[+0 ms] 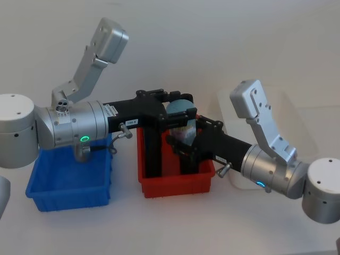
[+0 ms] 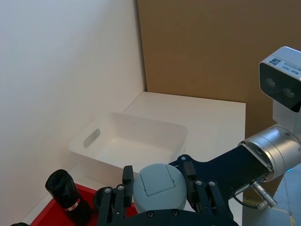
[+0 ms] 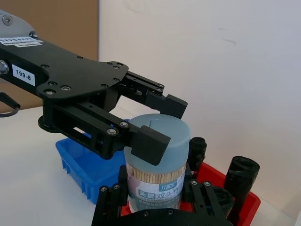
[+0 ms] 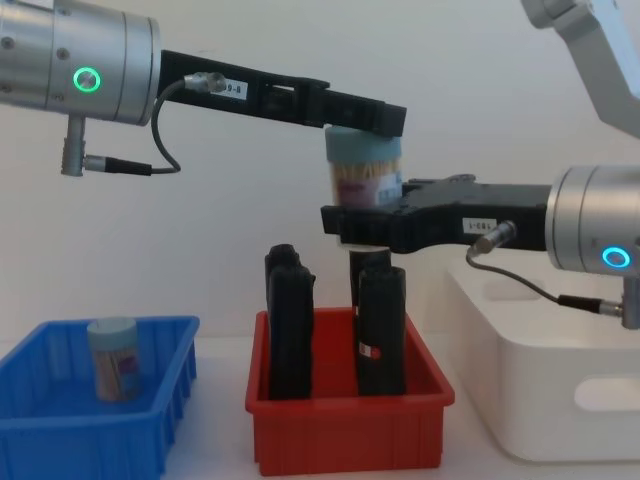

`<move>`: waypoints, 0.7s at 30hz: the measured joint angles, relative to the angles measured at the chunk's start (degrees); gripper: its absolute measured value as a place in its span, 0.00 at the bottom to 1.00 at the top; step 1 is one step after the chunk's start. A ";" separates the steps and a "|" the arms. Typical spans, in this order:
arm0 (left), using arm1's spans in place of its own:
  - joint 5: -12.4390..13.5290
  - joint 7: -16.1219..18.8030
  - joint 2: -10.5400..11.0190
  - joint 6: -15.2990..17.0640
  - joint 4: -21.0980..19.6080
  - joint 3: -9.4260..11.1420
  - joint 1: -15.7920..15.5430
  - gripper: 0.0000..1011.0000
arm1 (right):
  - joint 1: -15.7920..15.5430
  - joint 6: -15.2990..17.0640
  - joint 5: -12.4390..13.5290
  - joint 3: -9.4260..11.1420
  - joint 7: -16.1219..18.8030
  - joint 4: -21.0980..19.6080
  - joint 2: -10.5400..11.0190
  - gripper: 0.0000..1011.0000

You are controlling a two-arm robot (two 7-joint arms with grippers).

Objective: Pick the cotton swabs from the blue box and place them into the white box.

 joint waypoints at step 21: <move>-0.04 -0.07 -0.02 0.00 0.00 0.03 0.00 0.99 | -0.09 -0.01 0.80 -0.18 -2.53 0.23 0.47 0.63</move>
